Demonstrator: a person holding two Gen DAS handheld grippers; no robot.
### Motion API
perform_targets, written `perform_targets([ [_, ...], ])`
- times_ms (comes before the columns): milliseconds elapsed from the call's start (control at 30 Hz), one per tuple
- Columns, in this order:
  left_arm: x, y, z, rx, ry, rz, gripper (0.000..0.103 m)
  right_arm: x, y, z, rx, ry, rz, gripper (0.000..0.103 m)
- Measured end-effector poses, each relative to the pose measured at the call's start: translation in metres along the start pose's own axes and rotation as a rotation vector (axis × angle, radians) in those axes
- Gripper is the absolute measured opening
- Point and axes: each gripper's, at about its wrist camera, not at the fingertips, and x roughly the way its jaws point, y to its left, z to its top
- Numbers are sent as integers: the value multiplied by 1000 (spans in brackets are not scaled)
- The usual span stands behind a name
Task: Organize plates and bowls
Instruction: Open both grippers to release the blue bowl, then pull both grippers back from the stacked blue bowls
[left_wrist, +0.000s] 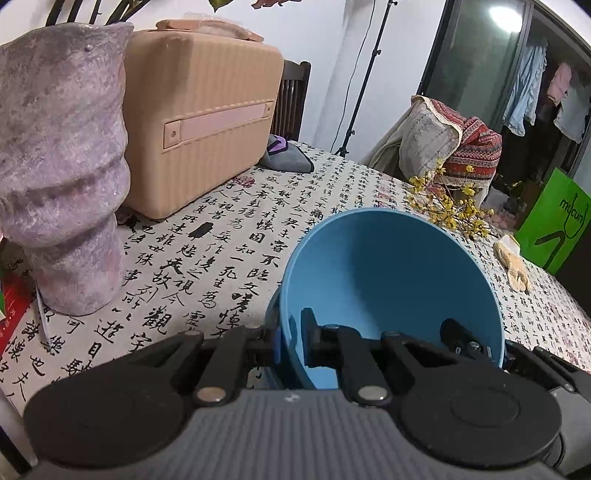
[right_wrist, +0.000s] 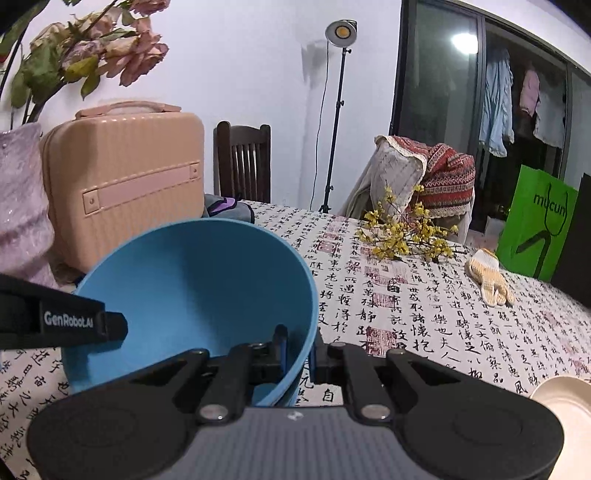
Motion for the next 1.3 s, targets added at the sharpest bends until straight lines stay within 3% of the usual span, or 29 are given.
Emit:
perform_targets([
  [367, -1, 0, 6, 21, 15, -6, 15, -2, -16, 3, 68, 19, 68, 18],
  [433, -2, 1, 8, 21, 23, -16, 25, -3, -21, 5, 94, 29, 94, 26],
  [500, -4, 0, 10, 28, 18, -22, 28, -3, -26, 6, 117, 41, 119, 30],
  [600, -10, -3, 12, 53, -14, 5, 50, -4, -33, 9, 149, 51, 142, 33],
  [700, -13, -3, 16, 64, -23, 3, 52, -3, -39, 12, 177, 64, 161, 35],
  [867, -14, 0, 23, 79, -23, 10, 67, 0, -47, 14, 214, 92, 195, 37],
  [1100, -14, 4, 30, 100, 11, -11, 100, 12, -57, 16, 285, 175, 266, 64],
  [1300, -6, 16, 39, 67, 86, -48, 103, 25, -63, 12, 359, 254, 340, 89],
])
